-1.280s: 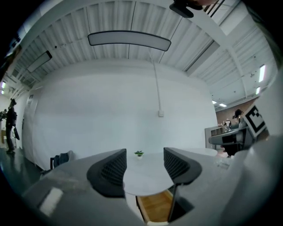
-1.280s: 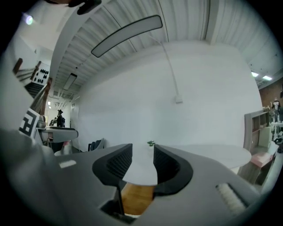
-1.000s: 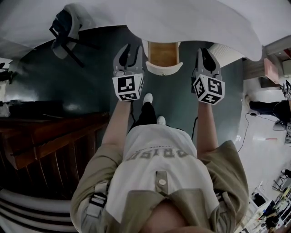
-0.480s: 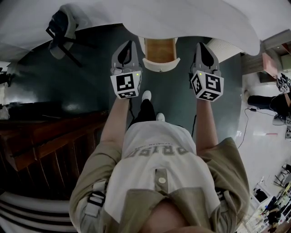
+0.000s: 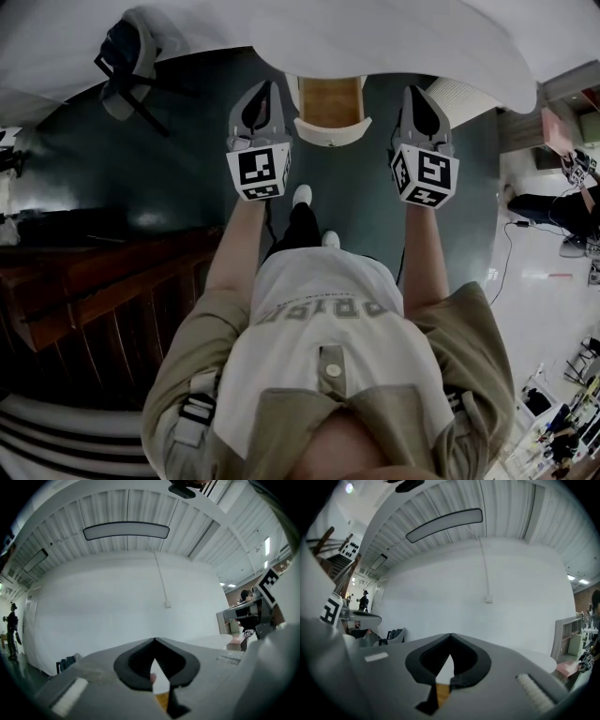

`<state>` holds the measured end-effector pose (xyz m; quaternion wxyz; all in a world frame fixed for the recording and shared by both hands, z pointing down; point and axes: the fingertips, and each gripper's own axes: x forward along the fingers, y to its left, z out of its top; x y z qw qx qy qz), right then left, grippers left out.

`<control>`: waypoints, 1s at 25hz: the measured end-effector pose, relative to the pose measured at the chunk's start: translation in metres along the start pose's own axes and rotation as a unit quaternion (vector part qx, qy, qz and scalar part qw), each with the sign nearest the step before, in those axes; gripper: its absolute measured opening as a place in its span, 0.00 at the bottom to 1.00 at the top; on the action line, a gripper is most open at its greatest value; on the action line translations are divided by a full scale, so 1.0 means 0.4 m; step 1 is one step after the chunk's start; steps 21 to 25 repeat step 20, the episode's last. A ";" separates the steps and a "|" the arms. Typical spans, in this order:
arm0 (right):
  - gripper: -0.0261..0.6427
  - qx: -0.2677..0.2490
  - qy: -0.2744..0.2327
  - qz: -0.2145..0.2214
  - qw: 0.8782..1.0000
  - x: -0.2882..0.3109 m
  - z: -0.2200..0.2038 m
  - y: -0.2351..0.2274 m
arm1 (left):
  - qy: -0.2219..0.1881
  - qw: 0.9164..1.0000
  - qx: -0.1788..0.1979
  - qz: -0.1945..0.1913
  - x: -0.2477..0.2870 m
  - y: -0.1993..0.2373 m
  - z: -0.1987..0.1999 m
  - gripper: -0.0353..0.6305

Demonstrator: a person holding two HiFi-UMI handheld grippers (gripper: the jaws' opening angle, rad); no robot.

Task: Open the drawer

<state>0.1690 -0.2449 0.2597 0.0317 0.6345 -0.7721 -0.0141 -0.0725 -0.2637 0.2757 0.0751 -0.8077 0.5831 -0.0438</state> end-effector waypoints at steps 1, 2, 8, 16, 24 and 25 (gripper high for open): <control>0.04 -0.002 -0.001 0.001 1.000 0.000 0.001 0.002 | 0.001 1.000 0.000 0.000 0.000 0.001 -0.001 0.06; 0.04 -0.002 -0.001 0.002 1.000 0.000 0.003 0.003 | 0.002 1.000 -0.001 0.000 0.001 0.001 -0.002 0.06; 0.04 -0.002 -0.007 0.007 1.000 0.001 0.009 0.006 | 0.007 1.000 -0.008 -0.002 0.003 -0.005 -0.004 0.06; 0.04 -0.005 -0.013 0.007 1.000 -0.001 0.013 0.021 | 0.007 1.000 -0.022 -0.011 0.008 -0.009 0.004 0.06; 0.04 -0.010 -0.018 0.001 1.000 -0.011 0.018 0.022 | 0.009 1.000 -0.024 -0.014 0.002 -0.013 0.001 0.06; 0.04 -0.010 -0.018 0.001 1.000 -0.011 0.018 0.022 | 0.009 1.000 -0.024 -0.014 0.002 -0.013 0.001 0.06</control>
